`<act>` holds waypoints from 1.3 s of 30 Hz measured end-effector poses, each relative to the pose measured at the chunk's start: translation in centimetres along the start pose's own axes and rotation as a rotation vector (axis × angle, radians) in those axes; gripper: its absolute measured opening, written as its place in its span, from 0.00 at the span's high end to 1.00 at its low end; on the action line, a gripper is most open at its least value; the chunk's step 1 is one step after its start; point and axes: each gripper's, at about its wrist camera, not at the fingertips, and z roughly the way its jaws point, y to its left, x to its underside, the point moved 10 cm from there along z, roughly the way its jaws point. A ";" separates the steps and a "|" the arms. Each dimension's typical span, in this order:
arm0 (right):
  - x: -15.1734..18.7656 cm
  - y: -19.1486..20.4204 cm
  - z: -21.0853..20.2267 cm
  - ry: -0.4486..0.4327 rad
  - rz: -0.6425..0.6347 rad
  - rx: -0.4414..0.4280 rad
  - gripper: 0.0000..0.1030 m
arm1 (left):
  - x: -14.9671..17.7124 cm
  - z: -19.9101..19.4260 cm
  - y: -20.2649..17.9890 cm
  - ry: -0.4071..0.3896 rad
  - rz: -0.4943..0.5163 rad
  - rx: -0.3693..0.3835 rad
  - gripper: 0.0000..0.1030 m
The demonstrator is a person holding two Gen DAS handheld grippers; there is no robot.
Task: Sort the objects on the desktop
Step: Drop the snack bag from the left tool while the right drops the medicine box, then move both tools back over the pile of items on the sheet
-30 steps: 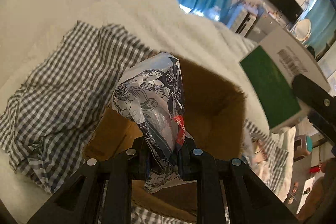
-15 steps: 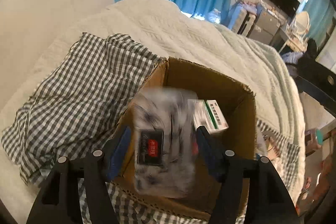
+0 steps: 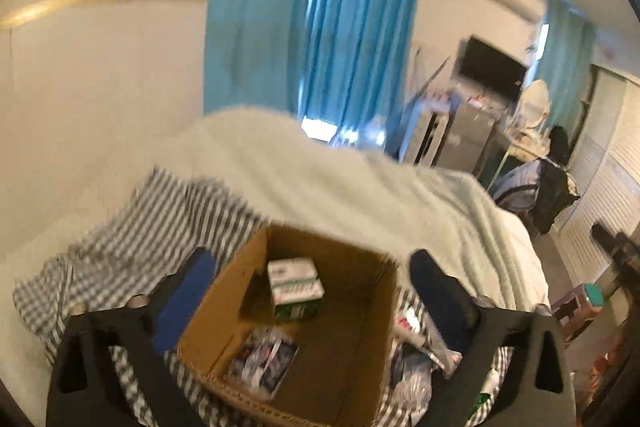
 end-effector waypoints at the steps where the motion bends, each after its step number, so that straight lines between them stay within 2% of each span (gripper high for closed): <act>1: 1.1 -1.5 -0.1 0.003 0.004 -0.003 0.00 | -0.2 -0.6 -0.7 -0.026 0.025 -0.011 0.00; 4: 4.0 -4.2 0.7 0.089 0.038 -0.067 0.00 | -0.3 -1.2 -2.3 -0.039 0.098 -0.052 0.00; 6: 5.3 -5.9 0.9 0.120 0.067 -0.059 0.00 | 0.4 -1.2 -3.4 0.002 0.125 -0.055 0.00; 9: 7.1 -7.8 1.0 0.169 0.103 -0.092 0.00 | 1.4 -0.9 -4.5 0.057 0.082 -0.047 0.00; 12: 9.2 -9.7 -0.1 0.181 0.123 -0.076 0.00 | 2.9 -0.3 -6.0 0.106 0.008 -0.027 0.00; 13: 9.7 -9.7 0.0 0.196 0.113 -0.077 0.00 | 3.6 -0.1 -6.7 0.117 -0.003 -0.010 0.04; 14: 10.3 -9.5 0.4 0.219 0.096 -0.077 0.00 | 4.5 0.3 -8.0 0.134 0.003 0.015 0.11; 15: 10.7 -9.5 0.6 0.234 0.080 -0.081 0.00 | 5.6 0.7 -8.9 0.147 0.017 0.007 0.12; 20: 13.4 -9.0 1.3 0.290 0.024 -0.094 0.00 | 12.3 3.0 -14.9 0.194 0.079 0.034 0.12; 24: 15.8 -9.1 2.3 0.352 0.023 -0.112 0.00 | 18.7 6.1 -18.7 0.276 0.170 0.082 0.12; 30: 20.1 -10.2 5.5 0.467 0.016 -0.100 0.00 | 23.4 10.6 -18.9 0.361 0.133 0.068 0.12; 32: 22.0 -10.0 7.1 0.519 0.002 -0.101 0.01 | 24.1 11.9 -18.7 0.375 0.138 0.057 0.13; 34: 23.7 -9.4 8.5 0.570 -0.016 -0.116 0.05 | 24.7 13.1 -18.2 0.394 0.141 0.030 0.14; 39: 26.5 -8.0 11.4 0.641 -0.008 -0.140 0.09 | 26.9 15.9 -17.7 0.472 0.093 0.037 0.14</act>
